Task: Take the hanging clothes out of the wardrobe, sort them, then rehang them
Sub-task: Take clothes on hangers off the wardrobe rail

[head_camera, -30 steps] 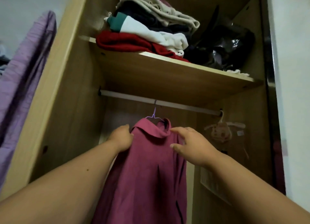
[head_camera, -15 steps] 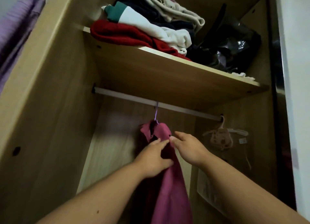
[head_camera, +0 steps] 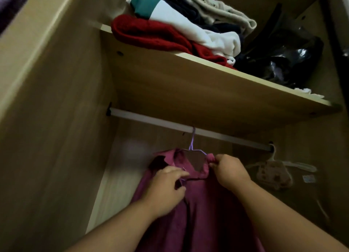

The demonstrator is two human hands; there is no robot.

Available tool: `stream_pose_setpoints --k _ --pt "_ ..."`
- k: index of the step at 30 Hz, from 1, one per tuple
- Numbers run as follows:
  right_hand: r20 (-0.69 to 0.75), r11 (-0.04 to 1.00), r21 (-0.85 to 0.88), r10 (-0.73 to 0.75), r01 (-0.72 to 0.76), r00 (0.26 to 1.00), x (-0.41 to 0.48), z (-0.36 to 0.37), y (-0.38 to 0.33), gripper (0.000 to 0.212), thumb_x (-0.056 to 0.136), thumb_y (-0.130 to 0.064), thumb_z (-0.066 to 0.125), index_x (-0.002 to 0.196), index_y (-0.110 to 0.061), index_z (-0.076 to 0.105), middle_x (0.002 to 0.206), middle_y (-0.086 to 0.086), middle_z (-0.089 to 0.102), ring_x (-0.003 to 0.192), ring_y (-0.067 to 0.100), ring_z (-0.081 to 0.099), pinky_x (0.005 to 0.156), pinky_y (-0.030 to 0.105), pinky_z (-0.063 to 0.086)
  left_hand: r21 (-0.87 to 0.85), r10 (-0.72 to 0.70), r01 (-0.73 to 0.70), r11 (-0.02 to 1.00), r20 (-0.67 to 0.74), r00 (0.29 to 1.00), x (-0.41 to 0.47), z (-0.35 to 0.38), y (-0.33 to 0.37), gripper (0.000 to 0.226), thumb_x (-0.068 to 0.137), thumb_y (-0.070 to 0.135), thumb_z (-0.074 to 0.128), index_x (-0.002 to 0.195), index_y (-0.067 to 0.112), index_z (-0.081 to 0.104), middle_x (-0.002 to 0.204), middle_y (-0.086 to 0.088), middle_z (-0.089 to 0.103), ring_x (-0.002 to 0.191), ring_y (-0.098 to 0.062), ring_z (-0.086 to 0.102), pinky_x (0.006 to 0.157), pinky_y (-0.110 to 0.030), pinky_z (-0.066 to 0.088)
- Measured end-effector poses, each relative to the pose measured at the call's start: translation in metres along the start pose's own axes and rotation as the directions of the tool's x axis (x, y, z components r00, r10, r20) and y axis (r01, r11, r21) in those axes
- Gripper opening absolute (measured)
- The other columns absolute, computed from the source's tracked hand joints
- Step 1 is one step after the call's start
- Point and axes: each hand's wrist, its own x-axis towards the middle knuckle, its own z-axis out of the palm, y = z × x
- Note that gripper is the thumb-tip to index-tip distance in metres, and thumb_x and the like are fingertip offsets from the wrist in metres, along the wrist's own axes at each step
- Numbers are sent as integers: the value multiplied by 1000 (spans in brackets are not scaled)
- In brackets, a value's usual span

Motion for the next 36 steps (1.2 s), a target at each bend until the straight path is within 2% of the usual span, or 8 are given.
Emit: stream_pose_setpoints --k 5,11,17,19,22,27,33,36 --pt "-127 1000 18 -22 24 992 12 -23 18 23 93 -28 56 110 -22 68 111 3 69 103 22 60 77 25 40 34 -223 233 972 -185 957 57 -6 -13 56 88 41 55 141 30 41 150 0 34 135 -21 33 112 -29 26" --pt "-191 992 -2 -126 128 973 -3 -66 41 24 92 -27 58 113 -26 68 113 0 70 107 19 61 80 24 40 -10 -237 237 971 -84 968 115 -5 3 53 93 37 52 142 20 41 150 -7 37 137 -24 36 112 -32 29" --pt "-143 966 217 -109 139 984 -93 -89 87 29 84 -12 66 87 -40 69 86 -29 70 85 -15 61 70 1 39 19 -196 200 980 310 930 112 25 22 86 69 40 64 147 27 30 152 1 35 137 -21 36 114 -37 27" --pt "-113 953 295 -32 64 993 -137 -88 106 33 82 -5 67 83 -37 72 84 -27 71 78 -17 60 70 2 42 -17 -42 60 998 543 839 96 36 40 69 80 35 69 141 21 42 145 0 45 129 -15 45 104 -19 32" --pt "-61 935 342 121 -93 991 -202 -86 138 38 81 -2 68 82 -39 76 84 -18 74 75 -12 62 69 6 46 -183 133 21 983 786 604 61 56 72 40 83 39 69 118 21 63 114 4 65 98 -9 60 83 -19 44" --pt "-63 905 246 371 -346 926 -313 -100 179 43 79 -3 69 81 -45 74 83 -21 73 76 -14 62 69 5 45 -386 321 143 911 884 340 0 124 120 49 65 54 68 95 16 65 91 1 68 83 -13 62 78 -29 49" --pt "-120 801 149 597 -580 793 -436 -140 195 35 81 -2 69 86 -37 71 83 -24 72 75 -14 61 71 5 45 -554 548 -56 831 797 254 -83 186 203 14 94 30 55 83 22 57 78 15 60 59 11 50 59 -10 40" --pt "-191 735 67 673 -675 715 -490 -165 200 39 82 -6 69 89 -45 68 82 -33 68 78 -19 58 74 4 43 -676 679 -114 728 689 253 -120 205 250 9 96 24 52 87 25 56 87 18 59 71 11 51 70 -11 40"
